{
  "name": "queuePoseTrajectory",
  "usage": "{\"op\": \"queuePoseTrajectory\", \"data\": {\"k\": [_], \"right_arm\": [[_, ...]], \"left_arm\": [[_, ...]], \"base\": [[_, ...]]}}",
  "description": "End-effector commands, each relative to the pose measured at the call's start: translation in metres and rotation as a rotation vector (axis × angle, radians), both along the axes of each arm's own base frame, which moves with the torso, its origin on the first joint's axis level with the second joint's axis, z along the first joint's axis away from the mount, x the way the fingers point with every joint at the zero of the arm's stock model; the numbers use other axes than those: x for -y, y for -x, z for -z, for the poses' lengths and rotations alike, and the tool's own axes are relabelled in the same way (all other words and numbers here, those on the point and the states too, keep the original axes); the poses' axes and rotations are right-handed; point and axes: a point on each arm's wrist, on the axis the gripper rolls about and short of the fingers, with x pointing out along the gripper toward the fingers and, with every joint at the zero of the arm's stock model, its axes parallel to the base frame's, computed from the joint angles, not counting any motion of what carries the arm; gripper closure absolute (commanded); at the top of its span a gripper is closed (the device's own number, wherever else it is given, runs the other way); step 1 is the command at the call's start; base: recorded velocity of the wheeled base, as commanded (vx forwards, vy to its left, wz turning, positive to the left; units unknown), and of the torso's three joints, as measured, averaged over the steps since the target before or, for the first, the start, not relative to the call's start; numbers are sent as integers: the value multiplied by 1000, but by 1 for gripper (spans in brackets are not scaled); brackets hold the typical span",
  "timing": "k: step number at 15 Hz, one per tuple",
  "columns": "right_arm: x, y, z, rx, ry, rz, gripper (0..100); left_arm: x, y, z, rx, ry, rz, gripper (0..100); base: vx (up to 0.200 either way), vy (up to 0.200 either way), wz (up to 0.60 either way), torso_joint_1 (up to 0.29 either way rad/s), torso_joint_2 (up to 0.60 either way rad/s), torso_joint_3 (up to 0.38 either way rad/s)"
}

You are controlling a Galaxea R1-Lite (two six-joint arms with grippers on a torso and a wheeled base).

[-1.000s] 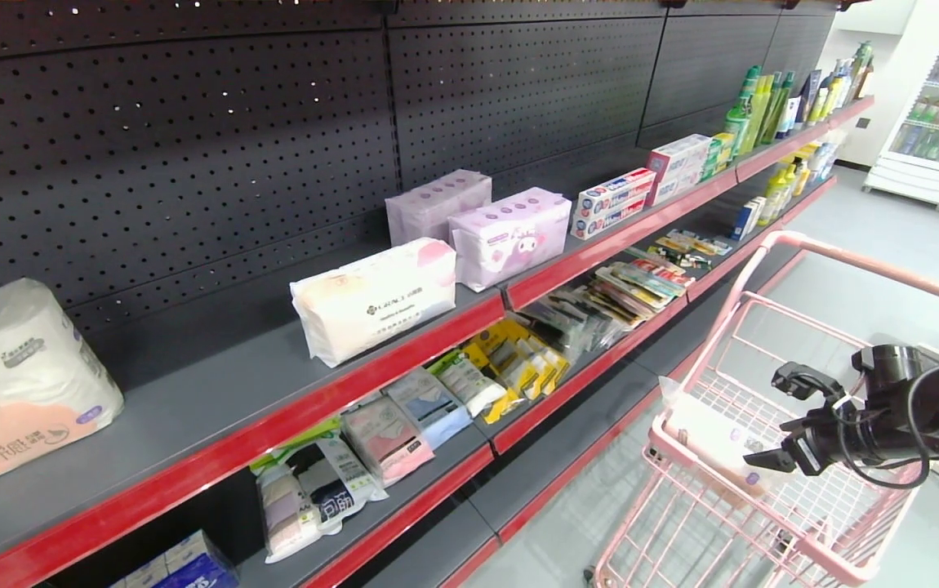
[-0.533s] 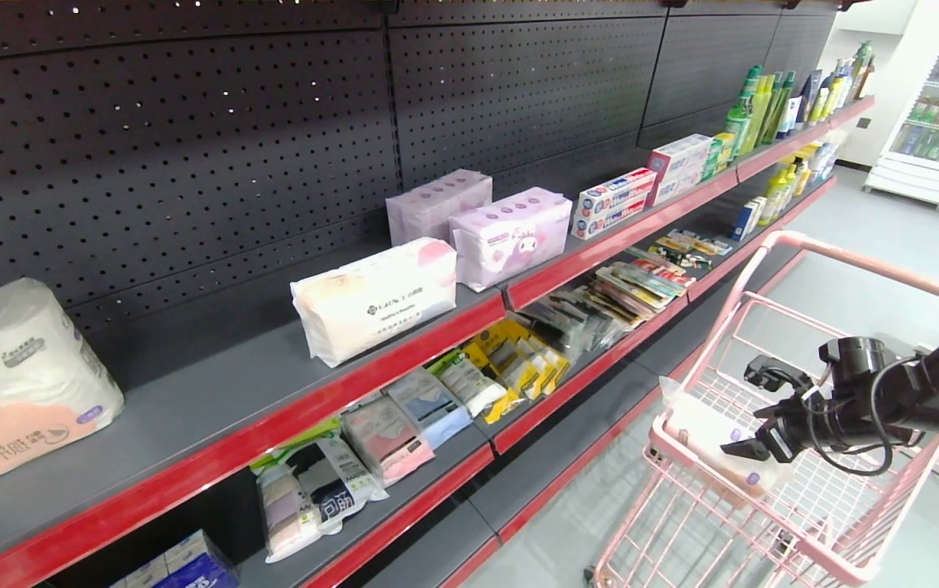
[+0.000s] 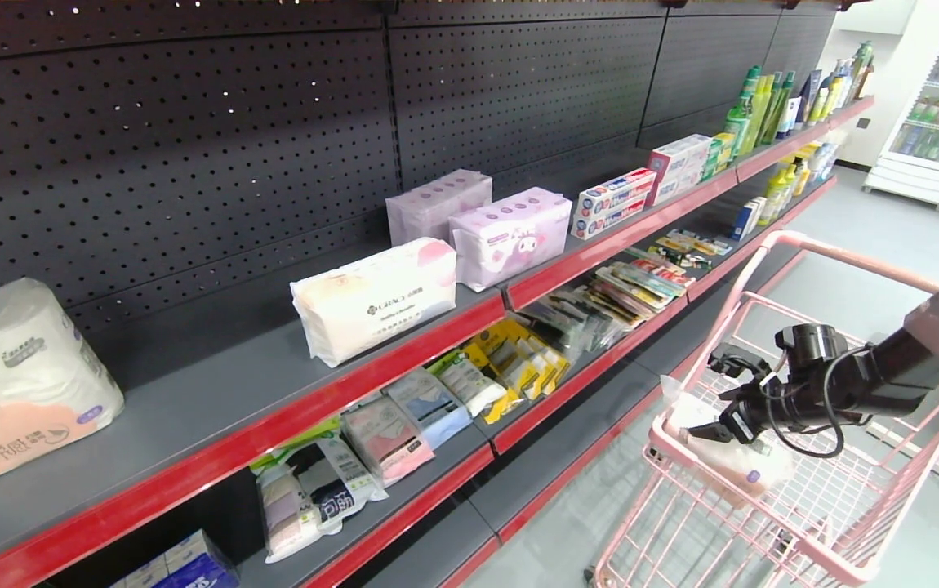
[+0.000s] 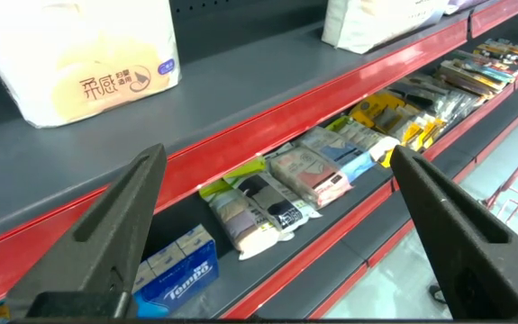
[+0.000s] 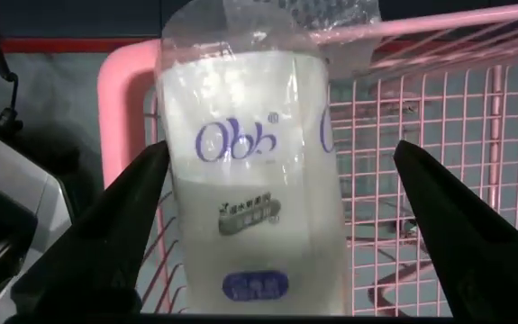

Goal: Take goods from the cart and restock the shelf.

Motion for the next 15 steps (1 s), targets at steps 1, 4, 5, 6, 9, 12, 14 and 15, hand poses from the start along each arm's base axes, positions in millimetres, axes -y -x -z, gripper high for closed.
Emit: {"op": "queuePoseTrajectory", "data": {"k": [1,4,5,6,9,12,14,15], "right_arm": [[-4,-8,13,-7,0,-14,0],[-5,-13,22,-14,3,-18,0],[-7,-14,25,-18,2,-22,0],[-8,-14,27,-22,2,-25,0],[-12,-16,27,-25,2,-35,0],[-18,-17,27,-27,6,-48,0],[-21,-18,26,-23,10,-57,0],[-23,-18,27,-25,16,-60,0]], "left_arm": [[0,0,0,-1,1,0,0],[0,0,0,-1,1,0,0],[0,0,0,-1,1,0,0],[0,0,0,-2,1,0,0],[0,0,0,-1,1,0,0],[0,0,0,-1,1,0,0],[0,0,0,-1,1,0,0],[0,0,0,-1,1,0,0]], "base": [[0,0,0,0,0,0],[0,0,0,0,0,0],[0,0,0,0,0,0],[0,0,0,0,0,0],[0,0,0,0,0,0],[0,0,0,0,0,0],[0,0,0,0,0,0],[0,0,0,0,0,0]]}}
